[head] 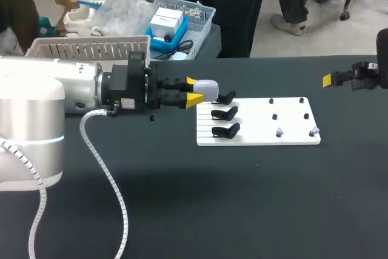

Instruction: Pick up each earbud case from the left stands, insert the matching earbuds, close the lid, and place the case in the box.

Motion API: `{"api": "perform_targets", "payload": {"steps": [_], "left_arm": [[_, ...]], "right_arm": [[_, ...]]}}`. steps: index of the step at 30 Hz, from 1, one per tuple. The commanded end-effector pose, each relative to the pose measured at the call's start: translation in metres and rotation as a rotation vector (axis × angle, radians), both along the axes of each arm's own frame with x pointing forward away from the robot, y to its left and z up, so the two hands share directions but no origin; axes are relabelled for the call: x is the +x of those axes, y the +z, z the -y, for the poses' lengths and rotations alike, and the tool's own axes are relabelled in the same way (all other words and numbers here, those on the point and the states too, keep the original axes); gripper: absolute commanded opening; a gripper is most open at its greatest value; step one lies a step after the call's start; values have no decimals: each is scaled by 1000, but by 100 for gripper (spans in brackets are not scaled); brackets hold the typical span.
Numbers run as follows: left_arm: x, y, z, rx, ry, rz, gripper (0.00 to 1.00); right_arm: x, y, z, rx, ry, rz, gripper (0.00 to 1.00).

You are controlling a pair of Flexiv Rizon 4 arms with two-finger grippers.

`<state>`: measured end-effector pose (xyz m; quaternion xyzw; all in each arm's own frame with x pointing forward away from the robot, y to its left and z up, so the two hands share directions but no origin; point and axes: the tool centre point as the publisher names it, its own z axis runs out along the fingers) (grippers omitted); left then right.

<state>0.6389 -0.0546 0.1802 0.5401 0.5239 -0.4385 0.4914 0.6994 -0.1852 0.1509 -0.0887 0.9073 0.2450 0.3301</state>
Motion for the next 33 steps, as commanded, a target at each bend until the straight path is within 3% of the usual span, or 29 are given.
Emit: {"api": "perform_targets", "payload": {"steps": [1, 16, 25, 33], "left_arm": [[-1, 0, -1, -4, 2, 2, 0], [-1, 0, -1, -4, 2, 2, 0], [14, -7, -10, -7, -30, 8, 0], [19, -13, 4, 5, -82, 9, 0]], "right_arm": [[1, 0, 0, 1, 2, 0, 100], [1, 0, 0, 1, 2, 0, 100], [1, 0, 0, 1, 2, 0, 100], [1, 0, 0, 1, 2, 0, 100]]}}
